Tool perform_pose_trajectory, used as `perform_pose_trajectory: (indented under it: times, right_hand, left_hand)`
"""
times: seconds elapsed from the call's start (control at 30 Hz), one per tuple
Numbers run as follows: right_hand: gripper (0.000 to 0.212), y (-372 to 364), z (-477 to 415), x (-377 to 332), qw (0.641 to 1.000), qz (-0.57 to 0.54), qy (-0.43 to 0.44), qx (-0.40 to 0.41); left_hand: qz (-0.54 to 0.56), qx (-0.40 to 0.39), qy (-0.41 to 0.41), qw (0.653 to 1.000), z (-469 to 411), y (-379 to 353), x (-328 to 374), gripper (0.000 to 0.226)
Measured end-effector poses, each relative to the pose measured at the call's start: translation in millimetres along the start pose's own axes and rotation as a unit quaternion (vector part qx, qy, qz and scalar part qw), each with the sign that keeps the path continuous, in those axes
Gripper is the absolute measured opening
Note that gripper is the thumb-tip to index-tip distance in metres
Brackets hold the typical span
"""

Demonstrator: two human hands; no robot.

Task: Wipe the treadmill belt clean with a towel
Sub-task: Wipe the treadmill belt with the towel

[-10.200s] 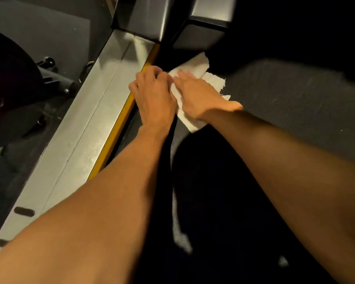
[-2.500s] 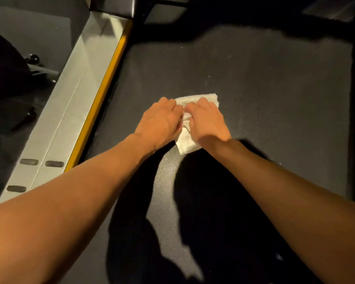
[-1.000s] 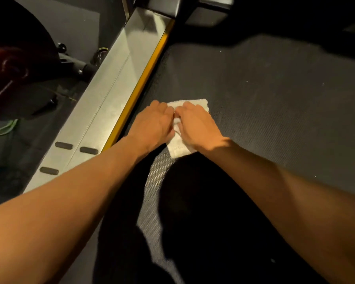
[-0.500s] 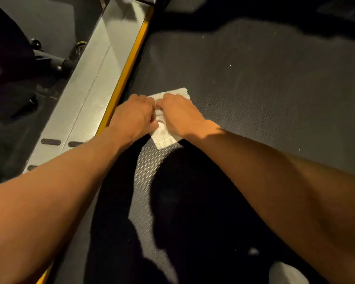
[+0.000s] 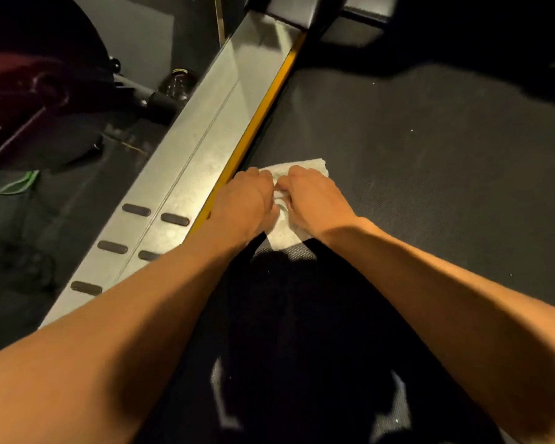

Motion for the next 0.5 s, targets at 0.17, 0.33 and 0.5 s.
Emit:
perform_pose_trajectory:
  times: [0.17,0.33,0.5]
  right_hand:
    - [0.025,-4.7,10.5,-2.6,1.000,0.012,-0.011,0.024]
    - [0.037,-23.1,20.8,1.6,0.996,0.046,-0.020,0.070]
    - [0.043,-26.9,27.3,6.7,0.995,0.051,0.023,0.079]
  left_hand:
    - [0.032,0.012,0.098,0.995,5.9,-9.1,7.8,0.036]
    - [-0.026,0.035,0.074,0.996,16.2,-9.4,14.8,0.036]
    - [-0.059,0.072,-0.050,0.994,28.6,-10.0,10.3,0.031]
Point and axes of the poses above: each hand's wrist, its own z-axis away from the middle knuckle, its own y-axis out of the back of the hand, x = y × z, the point moved 2 cm from there along -z, towards the middle knuckle, and after that the axes turned 3 degrees about -y, right-handed, at the moved point
